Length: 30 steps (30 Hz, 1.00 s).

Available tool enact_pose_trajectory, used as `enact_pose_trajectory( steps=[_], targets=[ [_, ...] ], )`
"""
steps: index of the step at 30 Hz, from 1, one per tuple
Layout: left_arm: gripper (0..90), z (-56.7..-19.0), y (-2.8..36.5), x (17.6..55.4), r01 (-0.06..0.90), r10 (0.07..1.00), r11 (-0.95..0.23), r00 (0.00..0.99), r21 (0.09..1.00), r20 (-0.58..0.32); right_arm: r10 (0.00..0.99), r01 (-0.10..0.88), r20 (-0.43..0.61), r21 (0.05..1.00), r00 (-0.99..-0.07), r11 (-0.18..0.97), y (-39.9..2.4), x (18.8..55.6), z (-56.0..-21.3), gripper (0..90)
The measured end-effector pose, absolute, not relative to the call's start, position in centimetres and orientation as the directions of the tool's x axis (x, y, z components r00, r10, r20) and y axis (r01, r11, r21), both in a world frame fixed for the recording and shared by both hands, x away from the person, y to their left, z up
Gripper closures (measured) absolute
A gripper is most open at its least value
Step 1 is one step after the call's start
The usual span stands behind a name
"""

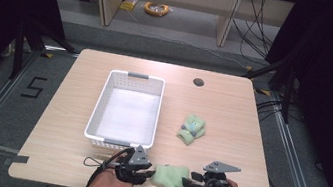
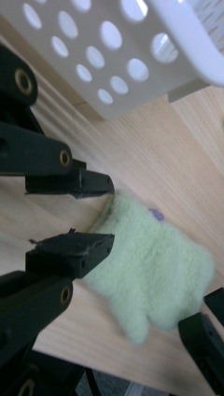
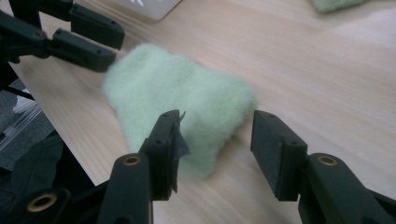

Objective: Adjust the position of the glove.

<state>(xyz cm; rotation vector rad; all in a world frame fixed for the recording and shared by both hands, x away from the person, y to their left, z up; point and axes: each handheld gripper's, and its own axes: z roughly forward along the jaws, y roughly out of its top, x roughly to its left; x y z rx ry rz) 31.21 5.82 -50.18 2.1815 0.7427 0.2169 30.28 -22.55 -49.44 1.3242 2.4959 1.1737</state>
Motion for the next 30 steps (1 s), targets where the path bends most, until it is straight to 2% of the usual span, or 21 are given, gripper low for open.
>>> enact_pose_trajectory(
  steps=[1,2,3,4,6,7,11,13,22,25,26,27,30],
  targets=[
    [65.5,-50.2,5.9,31.1,0.443,0.577,-0.495,0.811,0.747,-0.099,0.736,0.684,0.289,0.66,-0.612,0.31,-22.6,30.1,-49.2,51.3],
    [62.0,-50.1,6.2,30.8,0.446,0.58,-0.5,0.809,0.742,-0.095,0.722,0.645,0.259,0.692,-0.641,0.325,-23.1,30.6,-49.0,51.3],
    [59.4,-50.1,6.2,30.8,0.446,0.58,-0.5,0.809,0.742,-0.095,0.722,0.645,0.259,0.692,-0.641,0.325,-23.1,30.6,-49.0,51.3],
    [56.9,-50.1,6.4,30.5,0.476,0.591,-0.467,0.795,0.745,-0.137,0.724,0.603,0.206,0.719,-0.658,0.344,-23.4,30.9,-48.6,51.6],
    [53.4,-50.0,6.6,30.5,0.468,0.594,-0.479,0.796,0.743,-0.119,0.73,0.609,0.207,0.716,-0.652,0.341,-23.3,31.0,-48.4,52.1],
    [50.5,-50.0,6.7,30.4,0.475,0.601,-0.473,0.79,0.742,-0.123,0.728,0.583,0.17,0.728,-0.664,0.362,-23.5,31.5,-48.2,52.1],
    [38.9,-50.0,7.1,30.3,0.523,0.625,-0.437,0.761,0.732,-0.17,0.726,0.545,0.124,0.748,-0.677,0.38,-23.7,33.2,-47.6,52.1],
    [37.3,-50.1,7.4,30.2,0.55,0.638,-0.414,0.743,0.726,-0.199,0.733,0.522,0.079,0.753,-0.676,0.4,-23.8,34.3,-47.2,52.1],
    [30.2,-50.0,8.1,29.2,0.556,0.63,-0.371,0.739,0.744,-0.239,0.741,0.534,0.039,0.719,-0.67,0.445,-23.3,39.4,-47.2,50.1],
    [29.3,-50.1,8.1,29.0,0.556,0.639,-0.365,0.733,0.747,-0.234,0.742,0.538,0.038,0.713,-0.669,0.449,-23.0,39.9,-47.2,50.6],
    [28.5,-50.2,8.3,29.0,0.527,0.631,-0.405,0.753,0.747,-0.189,0.736,0.525,0.02,0.715,-0.676,0.462,-22.8,40.7,-47.2,50.7],
    [28.2,-50.3,8.1,28.8,0.538,0.64,-0.378,0.74,0.753,-0.208,0.732,0.518,0.01,0.713,-0.681,0.473,-22.7,41.1,-47.1,51.0],
    [27.7,-50.4,8.3,28.6,0.542,0.636,-0.396,0.744,0.742,-0.204,0.73,0.51,0.006,0.72,-0.683,0.471,-22.4,42.2,-47.2,51.8]
  ],
)
